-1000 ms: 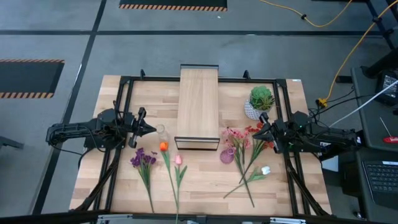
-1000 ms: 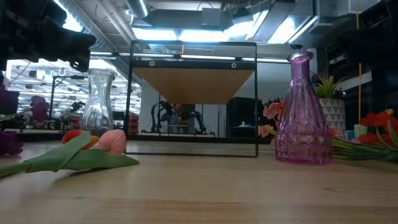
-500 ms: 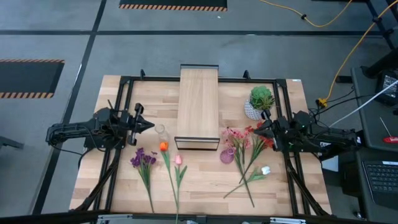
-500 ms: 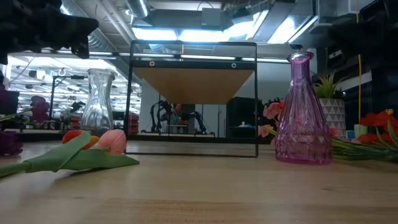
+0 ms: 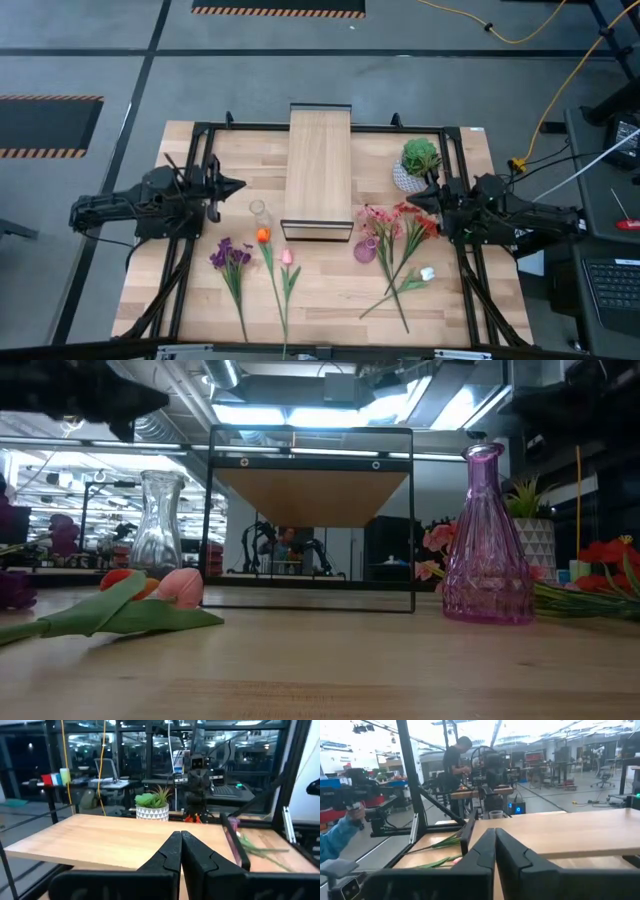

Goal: Pick and place flowers into a vace then onto a shelf
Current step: Put the pink flowers into the purple vase

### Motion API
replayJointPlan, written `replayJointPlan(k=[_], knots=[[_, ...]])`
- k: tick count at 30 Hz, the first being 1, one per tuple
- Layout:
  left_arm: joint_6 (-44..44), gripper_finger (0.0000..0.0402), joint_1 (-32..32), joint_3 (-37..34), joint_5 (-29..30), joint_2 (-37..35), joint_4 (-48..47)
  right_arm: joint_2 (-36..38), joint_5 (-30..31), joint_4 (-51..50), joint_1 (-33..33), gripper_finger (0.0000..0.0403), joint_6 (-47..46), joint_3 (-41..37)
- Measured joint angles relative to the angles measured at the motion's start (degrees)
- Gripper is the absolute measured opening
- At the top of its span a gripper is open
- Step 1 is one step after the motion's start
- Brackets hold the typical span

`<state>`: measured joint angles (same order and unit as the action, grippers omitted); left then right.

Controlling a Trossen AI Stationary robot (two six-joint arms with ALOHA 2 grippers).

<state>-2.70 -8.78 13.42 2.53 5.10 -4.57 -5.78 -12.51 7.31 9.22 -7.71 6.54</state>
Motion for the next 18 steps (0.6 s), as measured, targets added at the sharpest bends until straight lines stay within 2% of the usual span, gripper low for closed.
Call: replayJointPlan(k=[5,11,18], knots=[[-1.09,0.0004,0.0,4.17,2.57,6.27,-0.07,-8.99,0.5,-4.5,-0.05,0.001,1.94,6.5],[-1.0,0.0004,0.0,5.95,4.04,13.6,0.0,-20.02,0.9,-7.03,-0.1,0.0003,-1.11,12.41],[4.0,0.0004,0.0,6.02,4.02,17.87,-0.19,-29.96,0.92,-12.45,-0.23,0.0006,-0.91,18.43]])
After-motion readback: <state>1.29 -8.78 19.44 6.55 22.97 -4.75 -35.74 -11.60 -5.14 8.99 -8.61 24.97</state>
